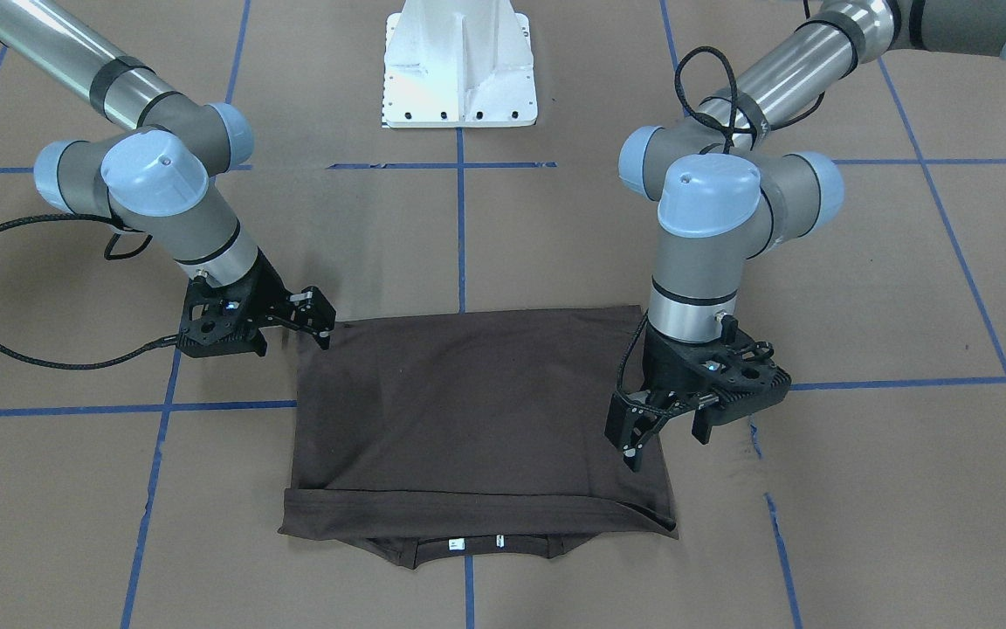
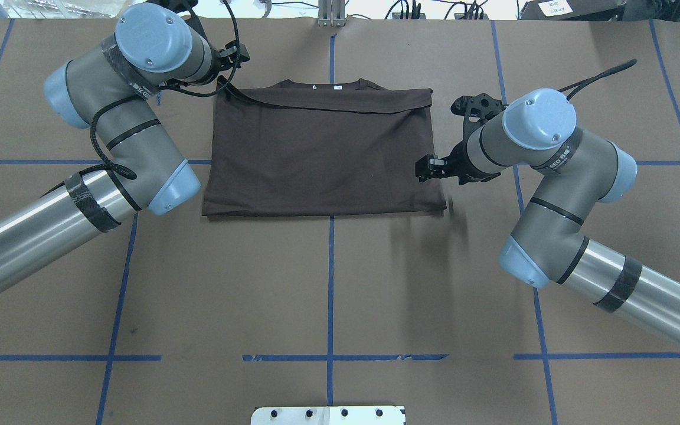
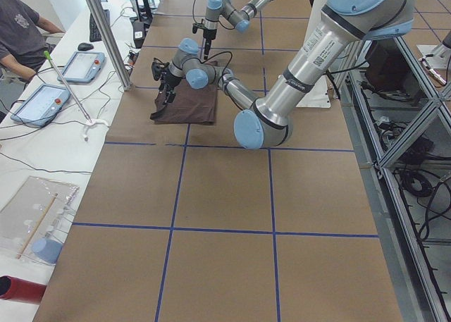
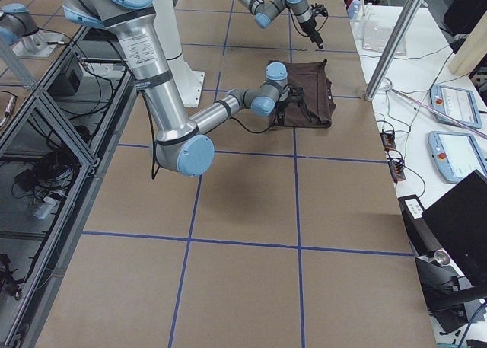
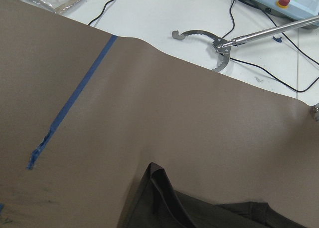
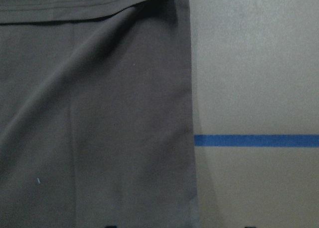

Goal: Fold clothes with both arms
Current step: 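Lower the right gripper to the folded shirt's side edge and grasp it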

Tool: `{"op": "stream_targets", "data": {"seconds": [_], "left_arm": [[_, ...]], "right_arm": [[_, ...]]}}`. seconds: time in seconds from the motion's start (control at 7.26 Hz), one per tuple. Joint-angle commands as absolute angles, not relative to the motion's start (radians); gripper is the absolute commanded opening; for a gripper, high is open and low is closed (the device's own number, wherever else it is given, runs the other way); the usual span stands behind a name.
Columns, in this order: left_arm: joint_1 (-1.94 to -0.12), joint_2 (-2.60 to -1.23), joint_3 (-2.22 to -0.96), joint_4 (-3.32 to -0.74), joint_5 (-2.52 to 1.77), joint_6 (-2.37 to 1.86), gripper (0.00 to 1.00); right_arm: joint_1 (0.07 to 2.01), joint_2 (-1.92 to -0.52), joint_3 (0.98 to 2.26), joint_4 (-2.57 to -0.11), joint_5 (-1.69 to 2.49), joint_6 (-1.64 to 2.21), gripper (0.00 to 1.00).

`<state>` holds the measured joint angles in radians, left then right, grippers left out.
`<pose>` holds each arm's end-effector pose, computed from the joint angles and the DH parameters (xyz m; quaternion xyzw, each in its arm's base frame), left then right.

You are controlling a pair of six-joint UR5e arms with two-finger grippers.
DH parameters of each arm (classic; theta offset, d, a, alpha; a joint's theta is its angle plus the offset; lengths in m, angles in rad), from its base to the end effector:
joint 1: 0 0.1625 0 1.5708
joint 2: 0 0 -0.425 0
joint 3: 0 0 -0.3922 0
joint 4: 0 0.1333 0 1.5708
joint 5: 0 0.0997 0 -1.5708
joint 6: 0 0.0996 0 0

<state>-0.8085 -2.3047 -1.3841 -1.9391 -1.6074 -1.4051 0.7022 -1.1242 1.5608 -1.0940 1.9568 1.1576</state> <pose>0.4306 -0.6387 0.2556 0.1923 0.3982 -0.2757 0.8535 -0.4519 -0.5078 0.3574 0.0830 -0.4583 0.0431 0.8839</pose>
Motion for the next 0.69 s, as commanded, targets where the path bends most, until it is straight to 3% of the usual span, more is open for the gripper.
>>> {"op": "stream_targets", "data": {"seconds": [0.0,0.55], "left_arm": [[-0.808,-2.304,-1.39,-1.939,-1.608,-1.407,1.0],[-0.81,-2.303,-1.414,-1.915,-1.608,-1.407,1.0]], "right_arm": [[0.69,-1.111,1.548,-1.095,1.947,1.161,0.71],[0.696,-1.089,1.503,-1.092,1.957,1.16,0.71]]}}
